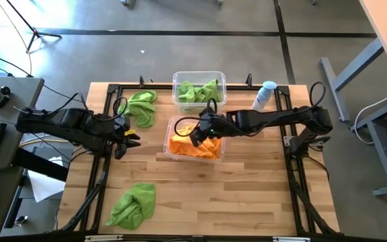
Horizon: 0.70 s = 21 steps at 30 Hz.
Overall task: Sort microfiber towel by color & place in baskets
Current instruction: Put the green microfiber towel into the top transparent bin
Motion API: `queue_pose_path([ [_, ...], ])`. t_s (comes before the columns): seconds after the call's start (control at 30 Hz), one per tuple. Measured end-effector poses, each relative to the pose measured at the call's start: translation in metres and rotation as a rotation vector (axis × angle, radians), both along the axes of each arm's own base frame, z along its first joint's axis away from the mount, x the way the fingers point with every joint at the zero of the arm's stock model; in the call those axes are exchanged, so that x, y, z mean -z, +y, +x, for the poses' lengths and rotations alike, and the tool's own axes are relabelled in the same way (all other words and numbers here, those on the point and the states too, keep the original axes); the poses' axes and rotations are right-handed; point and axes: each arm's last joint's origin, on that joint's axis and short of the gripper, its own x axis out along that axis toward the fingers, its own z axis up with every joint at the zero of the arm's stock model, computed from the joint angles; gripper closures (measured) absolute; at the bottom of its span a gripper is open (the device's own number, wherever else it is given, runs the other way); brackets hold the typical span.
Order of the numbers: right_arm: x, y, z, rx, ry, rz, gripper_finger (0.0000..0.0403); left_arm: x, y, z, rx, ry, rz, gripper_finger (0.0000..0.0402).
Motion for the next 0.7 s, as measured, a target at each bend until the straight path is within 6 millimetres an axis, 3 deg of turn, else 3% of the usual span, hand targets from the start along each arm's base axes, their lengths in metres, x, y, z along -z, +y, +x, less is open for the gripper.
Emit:
queue_pose_path([
  [0.27, 0.004, 0.007, -0.005, -0.189, 0.110, -0.116, 0.0247, 0.000, 0.000, 0.000, -0.012, 0.000, -0.017, 0.0273],
  [0.53, 0.007, 0.049, -0.022, -0.356, 0.253, -0.360, 0.0391, 0.000, 0.000, 0.000, -0.016, 0.000, -0.021, 0.0273],
  [0.7, 0.026, 0.068, -0.050, -0.412, 0.274, -0.421, 0.0380, 0.000, 0.000, 0.000, -0.021, 0.000, -0.027, 0.0273],
])
